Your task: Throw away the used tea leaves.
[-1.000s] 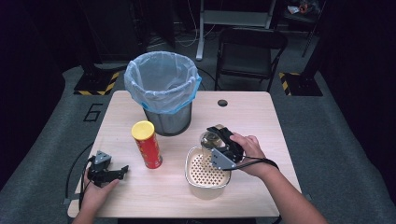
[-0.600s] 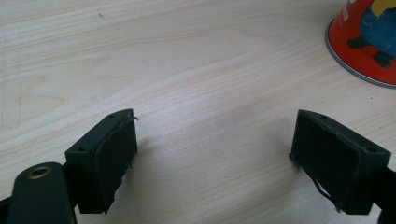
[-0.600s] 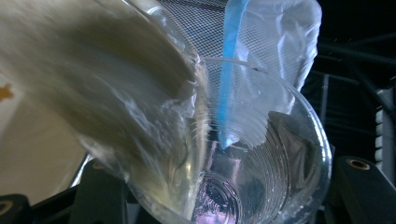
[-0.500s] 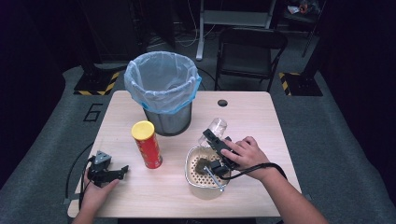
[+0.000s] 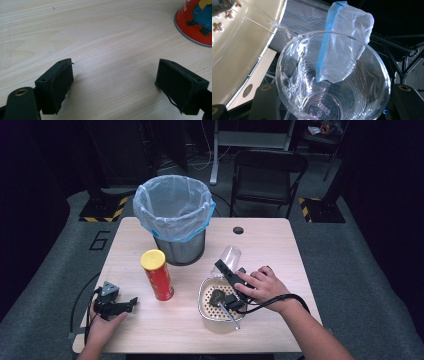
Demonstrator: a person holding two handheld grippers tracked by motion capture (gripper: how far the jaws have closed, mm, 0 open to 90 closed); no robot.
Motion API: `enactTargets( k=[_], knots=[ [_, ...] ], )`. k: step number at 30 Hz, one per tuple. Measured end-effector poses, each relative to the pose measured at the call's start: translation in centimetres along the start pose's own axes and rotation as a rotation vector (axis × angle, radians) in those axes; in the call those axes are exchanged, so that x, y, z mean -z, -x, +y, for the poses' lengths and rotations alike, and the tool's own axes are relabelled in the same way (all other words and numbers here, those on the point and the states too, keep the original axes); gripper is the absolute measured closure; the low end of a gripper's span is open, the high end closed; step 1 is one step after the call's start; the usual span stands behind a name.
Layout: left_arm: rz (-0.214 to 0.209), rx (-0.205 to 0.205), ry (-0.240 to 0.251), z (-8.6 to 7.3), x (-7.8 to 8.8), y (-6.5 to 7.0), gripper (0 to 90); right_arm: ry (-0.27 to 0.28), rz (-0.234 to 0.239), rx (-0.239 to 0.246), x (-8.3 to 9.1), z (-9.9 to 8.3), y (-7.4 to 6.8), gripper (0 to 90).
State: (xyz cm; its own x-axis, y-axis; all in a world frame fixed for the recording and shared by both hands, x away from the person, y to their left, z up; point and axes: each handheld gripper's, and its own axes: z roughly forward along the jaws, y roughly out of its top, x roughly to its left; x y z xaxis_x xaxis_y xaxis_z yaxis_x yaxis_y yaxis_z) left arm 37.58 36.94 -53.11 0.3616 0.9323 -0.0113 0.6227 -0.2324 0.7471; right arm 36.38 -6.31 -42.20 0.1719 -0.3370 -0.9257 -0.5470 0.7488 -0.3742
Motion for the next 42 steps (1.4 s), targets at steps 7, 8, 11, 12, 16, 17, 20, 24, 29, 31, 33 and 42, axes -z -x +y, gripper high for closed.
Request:
enactTargets(
  k=[7, 8, 11, 12, 16, 17, 20, 24, 29, 31, 33, 42],
  knots=[
    [0.0, 0.0, 0.0, 0.0, 0.0, 0.0, 13.9, 0.007, -0.015, 0.024, 0.06, 0.15, 0.27, 36.9],
    [0.0, 0.0, 0.001, 0.0, 0.0, -0.01, 13.9, 0.013, -0.007, 0.031, 0.06, 0.18, 0.32, 36.8],
    [0.0, 0.001, 0.001, 0.0, -0.01, 0.0, 13.9, 0.007, -0.012, 0.031, 0.2, 0.31, 0.27, 36.7],
    [0.0, 0.001, 0.002, 0.0, -0.01, 0.01, 13.9, 0.003, -0.014, 0.007, 0.23, 0.3, 0.05, 36.7],
    [0.0, 0.002, 0.001, 0.0, -0.01, 0.01, 13.9, 0.011, -0.015, 0.023, 0.22, 0.37, 0.25, 36.6],
    [0.0, 0.001, 0.001, 0.0, -0.01, 0.01, 13.9, 0.012, -0.013, 0.024, 0.22, 0.36, 0.27, 36.6],
    [0.0, 0.002, 0.002, 0.0, -0.01, 0.01, 13.9, 0.019, -0.007, 0.038, 0.18, 0.37, 0.37, 36.6],
    [0.0, 0.002, 0.002, 0.0, -0.01, 0.01, 13.9, 0.011, -0.013, 0.013, 0.34, 0.32, 0.29, 36.6],
    [0.0, 0.002, 0.002, 0.0, -0.01, 0.01, 13.9, 0.001, -0.025, 0.002, 0.48, 0.31, 0.31, 36.5],
    [0.0, 0.002, 0.002, 0.0, -0.01, 0.01, 13.9, 0.012, -0.026, 0.035, 0.41, 0.4, 0.52, 36.5],
    [0.0, 0.002, 0.002, 0.0, -0.01, 0.01, 13.8, 0.019, 0.018, 0.045, 0.44, 0.43, 0.45, 36.5],
    [0.0, 0.002, 0.001, 0.0, -0.01, 0.01, 13.9, 0.013, -0.031, 0.03, 0.48, 0.37, 0.76, 36.3]
  ],
)
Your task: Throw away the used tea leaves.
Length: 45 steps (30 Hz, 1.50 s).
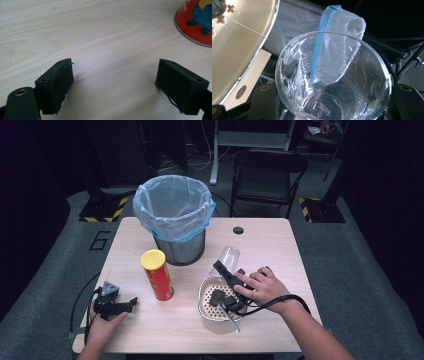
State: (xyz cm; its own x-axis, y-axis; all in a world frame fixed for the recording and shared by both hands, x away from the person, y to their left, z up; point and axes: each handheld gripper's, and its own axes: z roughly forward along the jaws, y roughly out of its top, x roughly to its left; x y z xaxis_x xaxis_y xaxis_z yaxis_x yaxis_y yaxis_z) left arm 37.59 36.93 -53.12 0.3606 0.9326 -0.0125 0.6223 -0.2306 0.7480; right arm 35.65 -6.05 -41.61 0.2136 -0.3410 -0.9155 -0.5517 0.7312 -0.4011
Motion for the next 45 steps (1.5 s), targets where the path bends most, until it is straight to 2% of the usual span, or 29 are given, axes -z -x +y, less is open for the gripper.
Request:
enactTargets(
  k=[13, 15, 17, 20, 21, 23, 26, 28, 30, 34, 35, 36, 37, 38, 39, 42, 45],
  knots=[
    [0.0, 0.0, 0.0, 0.0, 0.0, 0.0, 13.8, -0.002, -0.029, -0.01, 0.3, 0.1, 0.3, 35.9],
    [0.0, 0.0, 0.0, 0.0, 0.0, 0.0, 13.8, -0.019, -0.064, -0.047, 0.4, 0.2, 0.2, 35.7],
    [0.0, 0.0, 0.0, 0.0, 0.0, 0.0, 13.9, -0.021, -0.08, -0.087, 0.4, 0.2, 0.3, 35.3],
    [0.0, 0.0, 0.0, 0.0, 0.0, 0.0, 13.8, -0.042, -0.12, -0.197, 0.5, 0.1, 0.4, 34.7],
    [0.0, 0.0, 0.0, 0.0, 0.0, 0.0, 13.8, -0.04, -0.123, -0.216, 0.4, 0.1, 0.5, 34.7],
    [0.0, 0.0, 0.0, 0.0, 0.0, 0.0, 13.8, -0.049, -0.133, -0.31, 0.5, 0.0, 0.8, 34.5],
    [0.0, 0.0, 0.0, 0.0, 0.0, 0.0, 13.8, -0.037, -0.121, -0.462, 0.5, -0.3, 1.5, 34.3],
    [0.0, -0.001, -0.001, 0.0, 0.0, 0.0, 13.9, -0.02, -0.099, -0.602, 0.6, -0.5, 1.7, 34.1],
    [0.0, -0.001, -0.001, 0.0, 0.0, 0.0, 13.9, -0.008, -0.065, -0.774, 0.6, -1.0, 2.1, 34.0],
    [0.0, 0.0, 0.0, 0.0, 0.0, 0.0, 13.8, 0.024, -0.028, -1.084, 0.5, -2.7, 2.9, 33.4],
    [0.0, 0.0, 0.0, 0.0, 0.0, 0.0, 13.8, 0.03, -0.025, -1.14, 0.4, -3.0, 3.1, 33.3],
    [0.0, 0.0, 0.0, 0.0, 0.0, 0.0, 13.8, 0.042, -0.01, -1.249, 0.4, -3.9, 3.3, 33.3],
    [0.0, -0.001, 0.0, 0.0, 0.0, 0.0, 13.8, 0.045, 0.002, -1.323, 0.4, -4.2, 3.4, 33.2],
    [0.0, -0.001, -0.001, 0.0, 0.0, 0.0, 13.8, 0.063, 0.018, -1.404, 0.3, -4.8, 3.5, 33.3],
    [0.0, 0.0, 0.0, 0.0, 0.0, 0.0, 13.8, 0.086, 0.056, -1.492, 0.3, -5.3, 3.6, 33.3],
    [0.0, -0.001, -0.001, 0.0, 0.0, 0.0, 13.8, 0.167, 0.203, -1.747, 0.0, -7.0, 3.5, 33.5],
    [0.0, 0.0, 0.0, 0.0, 0.0, 0.0, 13.8, 0.192, 0.269, -1.848, -0.3, -7.8, 3.0, 33.6]
  ],
)
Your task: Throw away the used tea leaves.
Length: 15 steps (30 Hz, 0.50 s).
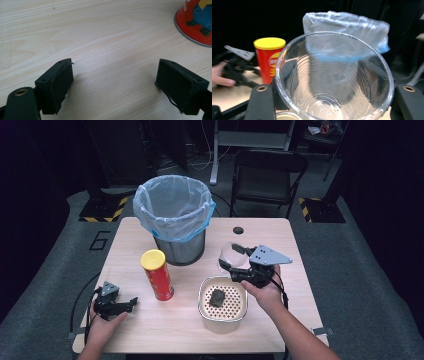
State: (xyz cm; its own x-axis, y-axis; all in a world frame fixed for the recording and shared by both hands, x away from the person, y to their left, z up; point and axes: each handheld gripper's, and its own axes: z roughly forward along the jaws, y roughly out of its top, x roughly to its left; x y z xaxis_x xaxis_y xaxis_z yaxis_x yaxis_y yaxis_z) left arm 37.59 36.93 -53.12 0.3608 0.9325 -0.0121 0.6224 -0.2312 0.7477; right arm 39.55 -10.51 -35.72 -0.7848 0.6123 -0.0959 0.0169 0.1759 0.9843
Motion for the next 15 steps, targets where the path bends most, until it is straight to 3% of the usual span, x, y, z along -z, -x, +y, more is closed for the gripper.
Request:
enactTargets(
  k=[2, 6, 8, 10, 15],
  knots=[
    [0.0, 0.0, 0.0, 0.0, 0.0, 0.0, 13.8, -0.008, 0.011, -0.035, 0.0, -0.2, 0.4, 33.6],
    [0.0, -0.001, -0.001, 0.0, 0.0, 0.0, 13.8, -0.035, 0.083, -0.157, 0.0, -0.1, 0.9, 33.9],
    [0.0, -0.001, -0.001, 0.0, 0.0, 0.0, 13.8, -0.036, 0.1, -0.178, -0.1, 0.1, 1.1, 33.9],
    [-0.001, 0.001, 0.0, 0.0, 0.0, 0.0, 13.9, -0.047, 0.098, -0.181, -0.2, 0.4, 1.3, 33.9],
    [-0.001, 0.002, 0.001, 0.0, 0.0, 0.0, 13.9, -0.047, 0.055, -0.104, -0.5, 2.1, 1.1, 33.7]
  ],
)
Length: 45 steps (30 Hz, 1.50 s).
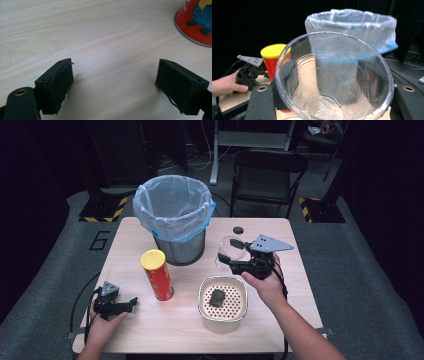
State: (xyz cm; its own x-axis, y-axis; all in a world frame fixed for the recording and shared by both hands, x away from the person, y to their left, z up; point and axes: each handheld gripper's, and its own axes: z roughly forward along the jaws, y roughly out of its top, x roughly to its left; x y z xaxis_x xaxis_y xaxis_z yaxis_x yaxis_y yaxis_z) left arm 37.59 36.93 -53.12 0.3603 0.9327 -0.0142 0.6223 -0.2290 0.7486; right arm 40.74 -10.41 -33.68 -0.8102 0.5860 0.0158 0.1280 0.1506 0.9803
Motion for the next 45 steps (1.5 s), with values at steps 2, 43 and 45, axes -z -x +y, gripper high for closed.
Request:
enactTargets(
  k=[2, 43, 45],
  knots=[
    [0.0, -0.001, -0.001, 0.0, 0.0, 0.0, 13.8, -0.019, 0.0, -0.007, -0.2, 0.9, -0.1, 33.6],
    [-0.009, -0.006, -0.001, -0.1, 0.1, 0.2, 13.6, -0.003, -0.017, -0.01, -7.2, 13.6, 1.5, 31.9],
    [-0.024, -0.011, -0.019, 0.0, 0.2, 0.2, 12.8, -0.007, -0.024, -0.022, -8.4, 14.2, 1.9, 31.6]
  ],
)
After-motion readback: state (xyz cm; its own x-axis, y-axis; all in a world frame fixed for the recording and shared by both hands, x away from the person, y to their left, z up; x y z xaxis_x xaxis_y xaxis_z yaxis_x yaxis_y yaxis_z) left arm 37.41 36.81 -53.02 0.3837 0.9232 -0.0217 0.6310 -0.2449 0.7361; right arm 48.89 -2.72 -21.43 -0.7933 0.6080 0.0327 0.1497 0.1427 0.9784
